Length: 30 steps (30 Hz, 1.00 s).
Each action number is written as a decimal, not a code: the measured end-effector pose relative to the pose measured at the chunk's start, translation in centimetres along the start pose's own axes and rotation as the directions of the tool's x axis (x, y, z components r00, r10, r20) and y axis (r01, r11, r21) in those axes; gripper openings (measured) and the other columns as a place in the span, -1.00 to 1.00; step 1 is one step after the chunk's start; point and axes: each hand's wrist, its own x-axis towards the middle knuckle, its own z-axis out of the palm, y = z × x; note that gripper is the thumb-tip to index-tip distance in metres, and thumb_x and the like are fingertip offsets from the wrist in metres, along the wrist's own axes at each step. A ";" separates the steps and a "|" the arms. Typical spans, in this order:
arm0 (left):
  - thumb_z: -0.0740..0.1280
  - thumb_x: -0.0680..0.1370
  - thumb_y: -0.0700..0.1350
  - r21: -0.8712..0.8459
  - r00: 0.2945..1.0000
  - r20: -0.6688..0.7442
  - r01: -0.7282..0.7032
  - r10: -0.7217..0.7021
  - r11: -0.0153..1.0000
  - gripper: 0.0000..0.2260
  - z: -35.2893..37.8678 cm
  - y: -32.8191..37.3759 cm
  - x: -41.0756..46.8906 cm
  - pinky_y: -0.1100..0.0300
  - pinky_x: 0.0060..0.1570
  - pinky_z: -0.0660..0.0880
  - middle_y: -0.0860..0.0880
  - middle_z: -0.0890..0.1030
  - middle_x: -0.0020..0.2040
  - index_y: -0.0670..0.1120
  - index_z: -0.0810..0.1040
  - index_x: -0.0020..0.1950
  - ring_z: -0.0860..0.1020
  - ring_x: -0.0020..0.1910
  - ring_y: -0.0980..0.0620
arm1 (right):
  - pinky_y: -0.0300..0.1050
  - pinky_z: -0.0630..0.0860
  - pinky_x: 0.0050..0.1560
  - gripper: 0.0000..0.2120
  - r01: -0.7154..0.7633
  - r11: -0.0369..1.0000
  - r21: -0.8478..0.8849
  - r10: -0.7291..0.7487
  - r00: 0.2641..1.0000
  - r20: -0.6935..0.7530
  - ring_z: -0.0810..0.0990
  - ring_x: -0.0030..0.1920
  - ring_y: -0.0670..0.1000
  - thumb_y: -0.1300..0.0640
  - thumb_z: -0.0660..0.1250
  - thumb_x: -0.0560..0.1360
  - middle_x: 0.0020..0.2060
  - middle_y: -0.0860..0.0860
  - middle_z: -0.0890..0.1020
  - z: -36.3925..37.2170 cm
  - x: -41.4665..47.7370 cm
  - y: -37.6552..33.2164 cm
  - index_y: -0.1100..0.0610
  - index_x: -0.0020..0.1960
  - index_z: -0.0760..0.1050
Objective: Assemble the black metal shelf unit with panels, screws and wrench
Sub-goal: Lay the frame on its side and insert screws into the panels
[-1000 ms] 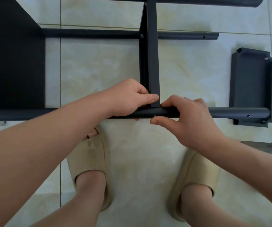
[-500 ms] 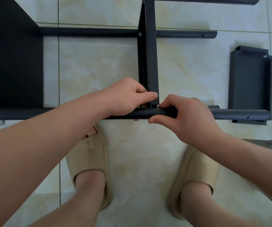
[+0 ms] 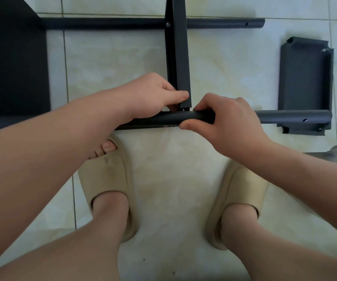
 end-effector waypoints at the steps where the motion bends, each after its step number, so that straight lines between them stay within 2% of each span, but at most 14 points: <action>1: 0.34 0.56 0.19 -0.003 1.000 0.001 -0.002 0.002 1.000 -0.68 0.0 0.1 0.1 0.19 -0.26 0.36 0.14 0.57 -0.46 -0.02 0.71 -0.12 0.48 -0.37 0.13 | -0.11 0.27 0.00 -0.57 -0.004 1.000 0.000 0.004 1.000 -0.005 0.43 -0.20 -0.01 -0.31 0.40 0.45 -0.29 -0.17 0.50 0.0 0.0 0.1 0.04 0.03 0.56; 4: 0.35 0.57 0.18 -0.006 1.000 0.001 0.000 0.000 1.000 -0.71 0.2 0.1 0.3 0.22 -0.24 0.37 0.22 0.55 -0.50 -0.01 0.69 -0.11 0.47 -0.37 0.20 | -0.11 0.29 0.05 -0.57 -0.014 1.000 0.000 0.014 1.000 -0.010 0.39 -0.21 -0.04 -0.31 0.38 0.45 -0.31 -0.23 0.46 0.1 0.2 0.5 0.03 0.04 0.56; 6: 0.35 0.56 0.19 -0.007 1.000 0.004 0.001 -0.001 1.000 -0.70 0.3 0.0 0.5 0.20 -0.20 0.39 0.19 0.58 -0.45 -0.01 0.70 -0.12 0.49 -0.34 0.15 | -0.11 0.28 0.05 -0.57 -0.017 1.000 0.006 0.017 1.000 -0.010 0.37 -0.25 -0.08 -0.32 0.38 0.45 -0.31 -0.23 0.46 0.1 0.2 0.6 0.03 0.04 0.55; 9: 0.36 0.55 0.20 -0.011 0.999 0.026 -0.021 0.021 1.000 -0.65 0.1 -0.3 0.7 0.17 -0.17 0.39 0.01 0.59 -0.33 -0.08 0.69 -0.11 0.47 -0.34 0.06 | -0.08 0.31 0.09 -0.58 -0.020 1.000 0.006 0.020 1.000 -0.006 0.38 -0.27 -0.13 -0.32 0.38 0.45 -0.31 -0.22 0.47 0.2 0.5 0.8 0.02 0.03 0.54; 11: 0.37 0.55 0.18 -0.012 0.999 0.030 -0.040 0.040 0.999 -0.63 0.1 -0.4 0.7 0.15 -0.17 0.39 -0.10 0.55 -0.27 -0.13 0.67 -0.10 0.44 -0.32 0.03 | -0.05 0.34 0.11 -0.58 -0.024 1.000 0.010 0.024 1.000 0.000 0.41 -0.25 -0.07 -0.31 0.40 0.45 -0.31 -0.20 0.49 0.2 0.7 0.8 0.03 0.02 0.55; 15: 0.39 0.55 0.14 -0.018 0.997 0.026 -0.075 0.075 0.997 -0.68 0.1 -0.4 0.8 0.12 -0.15 0.40 -0.10 0.57 -0.23 -0.12 0.62 -0.13 0.46 -0.29 0.04 | -0.05 0.34 0.05 -0.58 -0.032 0.999 0.023 0.032 0.999 0.014 0.44 -0.23 -0.03 -0.30 0.42 0.43 -0.32 -0.21 0.50 0.2 1.0 1.0 0.03 0.01 0.55; 20: 0.39 0.55 0.15 -0.013 0.997 0.041 -0.061 0.061 0.998 -0.72 0.0 -0.5 0.8 0.17 -0.21 0.39 0.01 0.58 -0.31 -0.03 0.63 -0.20 0.47 -0.34 0.10 | -0.15 0.24 -0.12 -0.62 -0.030 0.996 0.079 0.025 0.998 0.063 0.46 -0.30 -0.08 -0.25 0.46 0.42 -0.38 -0.13 0.51 -0.3 1.4 0.9 0.05 -0.05 0.55; 23: 0.37 0.56 0.13 -0.022 0.995 0.060 -0.078 0.079 0.997 -0.73 -0.1 -0.6 0.6 0.10 -0.08 0.45 -0.13 0.66 -0.18 -0.04 0.67 -0.14 0.51 -0.24 0.06 | -0.20 0.20 -0.15 -0.67 0.029 0.997 0.072 -0.037 0.993 0.111 0.45 -0.31 -0.11 -0.17 0.44 0.49 -0.39 -0.15 0.49 -0.6 1.4 1.1 0.08 0.00 0.56; 26: 0.37 0.58 0.10 -0.043 0.995 0.069 -0.073 0.076 0.996 -0.74 -0.2 -0.7 0.5 -0.02 0.06 0.51 -0.22 0.67 -0.04 -0.07 0.70 -0.10 0.54 -0.17 0.03 | -0.18 0.26 0.00 -0.72 0.103 0.992 0.073 -0.109 0.991 0.081 0.46 -0.32 -0.10 -0.11 0.42 0.54 -0.39 -0.16 0.51 -0.4 1.2 1.7 0.10 0.05 0.61; 28: 0.37 0.58 0.10 -0.042 0.994 0.070 -0.077 0.079 0.996 -0.74 -0.1 -0.7 0.7 0.03 0.00 0.47 -0.26 0.65 -0.01 -0.07 0.69 -0.11 0.52 -0.19 0.02 | -0.16 0.23 0.19 -0.72 0.123 0.991 0.049 -0.125 0.991 0.041 0.48 -0.25 -0.03 -0.13 0.42 0.54 -0.32 -0.11 0.59 -0.1 1.1 1.9 0.08 0.07 0.61; 30: 0.36 0.58 0.10 -0.028 0.995 0.065 -0.076 0.078 0.997 -0.73 -0.2 -0.6 0.7 0.07 -0.03 0.44 -0.28 0.64 -0.01 -0.07 0.68 -0.13 0.51 -0.20 0.00 | -0.17 0.15 0.30 -0.64 0.116 0.993 0.020 -0.116 0.993 0.023 0.49 -0.20 -0.01 -0.22 0.35 0.50 -0.28 -0.11 0.60 0.2 1.2 1.9 0.06 0.06 0.61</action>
